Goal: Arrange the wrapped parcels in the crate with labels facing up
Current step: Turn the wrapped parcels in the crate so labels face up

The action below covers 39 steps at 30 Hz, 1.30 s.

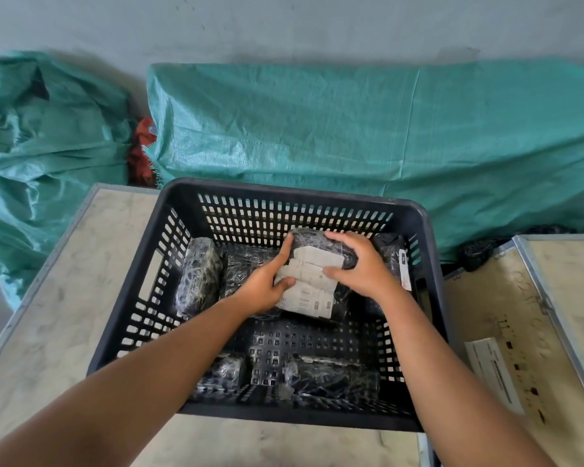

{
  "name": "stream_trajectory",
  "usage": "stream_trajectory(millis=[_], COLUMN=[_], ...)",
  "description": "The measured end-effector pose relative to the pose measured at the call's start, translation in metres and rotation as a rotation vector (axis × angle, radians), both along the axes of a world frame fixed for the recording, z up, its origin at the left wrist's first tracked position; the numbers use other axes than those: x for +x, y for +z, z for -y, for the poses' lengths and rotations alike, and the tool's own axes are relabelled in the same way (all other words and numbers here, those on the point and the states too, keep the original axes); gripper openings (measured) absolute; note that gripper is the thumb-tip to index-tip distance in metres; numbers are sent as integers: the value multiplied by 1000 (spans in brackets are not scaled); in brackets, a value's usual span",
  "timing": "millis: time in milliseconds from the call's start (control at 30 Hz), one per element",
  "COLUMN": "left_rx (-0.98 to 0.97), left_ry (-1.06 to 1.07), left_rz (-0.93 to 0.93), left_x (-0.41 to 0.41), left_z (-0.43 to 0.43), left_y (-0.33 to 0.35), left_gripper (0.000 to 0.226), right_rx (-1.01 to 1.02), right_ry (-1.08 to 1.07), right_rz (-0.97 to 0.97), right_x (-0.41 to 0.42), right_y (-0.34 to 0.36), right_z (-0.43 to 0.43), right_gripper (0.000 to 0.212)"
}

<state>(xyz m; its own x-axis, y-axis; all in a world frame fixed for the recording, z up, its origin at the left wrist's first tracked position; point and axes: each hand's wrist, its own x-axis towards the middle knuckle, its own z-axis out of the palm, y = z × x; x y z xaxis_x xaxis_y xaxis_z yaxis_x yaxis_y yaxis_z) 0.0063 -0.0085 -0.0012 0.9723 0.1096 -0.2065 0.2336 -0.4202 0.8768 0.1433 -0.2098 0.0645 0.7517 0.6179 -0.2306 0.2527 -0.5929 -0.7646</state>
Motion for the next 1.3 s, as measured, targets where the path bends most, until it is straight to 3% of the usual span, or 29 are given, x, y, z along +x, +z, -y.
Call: stream_trajectory(millis=[100, 200, 333, 467, 600, 767, 867, 1000, 1100, 1200, 1300], left_rx=[-92, -56, 233, 839, 717, 720, 808, 856, 819, 815, 816], left_ry=[12, 21, -29, -125, -248, -316, -329, -278, -265, -261, -262], left_rz=[-33, -57, -153, -294, -402, -461, -533, -530, -463, -436, -429], left_x=[3, 5, 8, 18, 14, 16, 19, 13, 7, 5, 4], left_z=[4, 6, 15, 24, 22, 19, 32, 44, 38, 34, 35], left_y=[-10, -11, -10, -12, -21, -27, -29, -40, -46, -51, -53], left_gripper=[91, 94, 99, 86, 103, 109, 108, 107, 107, 108, 108], right_rx=[-128, -188, -363, -676, -882, -913, -876, -517, -345, -465, -536], right_ry=[21, 47, 113, 332, 473, 451, 441, 324, 163, -45, -100], right_rz=[-12, 2, 39, 167, 241, 240, 266, 233, 480, 594, 440], right_x=[-5, -4, 2, -9, -14, -17, -23, -25, -18, -20, -31], right_y=[-5, -13, -30, -46, -49, -48, -38, -12, 17, 32, 25], right_z=[-5, -6, -10, -21, -23, -22, -20, -11, 3, 22, 32], right_gripper=[96, 106, 114, 105, 101, 95, 77, 59, 44, 53, 77])
